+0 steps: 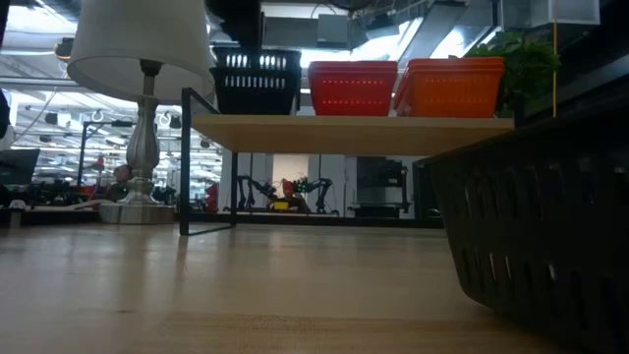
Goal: Stack baskets on shelf by color
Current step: Stack the top black bin on top of the black bin on the shelf, then stack the black bin on top of the black bin on the shelf
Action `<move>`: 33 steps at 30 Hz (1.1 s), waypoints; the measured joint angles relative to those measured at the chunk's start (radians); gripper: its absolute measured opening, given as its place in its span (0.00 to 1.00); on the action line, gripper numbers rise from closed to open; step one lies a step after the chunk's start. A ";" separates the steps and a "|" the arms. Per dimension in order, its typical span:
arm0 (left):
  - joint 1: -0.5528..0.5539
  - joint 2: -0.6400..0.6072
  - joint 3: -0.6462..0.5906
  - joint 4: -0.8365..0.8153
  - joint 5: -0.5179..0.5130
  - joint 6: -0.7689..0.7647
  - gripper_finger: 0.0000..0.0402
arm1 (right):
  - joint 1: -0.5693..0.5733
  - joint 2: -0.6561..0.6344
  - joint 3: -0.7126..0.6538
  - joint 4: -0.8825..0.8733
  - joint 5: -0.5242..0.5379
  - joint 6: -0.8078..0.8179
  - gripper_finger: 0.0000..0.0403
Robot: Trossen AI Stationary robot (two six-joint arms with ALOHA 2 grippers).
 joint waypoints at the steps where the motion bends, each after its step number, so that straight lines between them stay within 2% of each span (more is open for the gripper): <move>1: 0.000 0.002 -0.002 -0.005 0.000 0.000 0.13 | 0.000 0.000 0.000 0.000 0.000 0.000 0.23; 9: -0.007 -0.010 0.000 0.001 0.018 -0.057 0.27 | 0.000 0.000 0.000 0.007 0.000 0.000 0.23; 12: -0.030 -0.019 0.019 0.015 0.085 -0.129 0.29 | 0.000 0.000 0.000 0.009 0.000 0.000 0.23; 15: -0.082 -0.021 0.043 0.039 0.193 -0.202 0.29 | 0.000 0.000 0.000 0.012 -0.018 0.000 0.23; 17: -0.126 -0.021 0.052 0.037 0.239 -0.261 0.29 | -0.006 0.000 -0.003 0.021 -0.122 -0.001 0.23; 19: -0.177 -0.021 0.054 0.035 0.244 -0.332 0.29 | -0.022 -0.002 -0.035 0.050 -0.317 -0.026 0.23; 21: -0.231 -0.021 0.054 0.026 0.241 -0.391 0.28 | -0.030 -0.001 -0.086 0.145 -0.457 -0.070 0.23; 24: -0.322 -0.021 0.054 0.028 0.228 -0.434 0.28 | -0.032 0.000 -0.157 0.378 -0.553 -0.140 0.23; 29: -0.473 -0.021 0.054 0.028 0.131 -0.522 0.28 | -0.040 0.000 -0.254 0.733 -0.574 -0.182 0.23; 33: -0.575 -0.021 0.054 0.028 0.023 -0.579 0.28 | -0.069 0.000 -0.307 0.824 -0.576 -0.184 0.23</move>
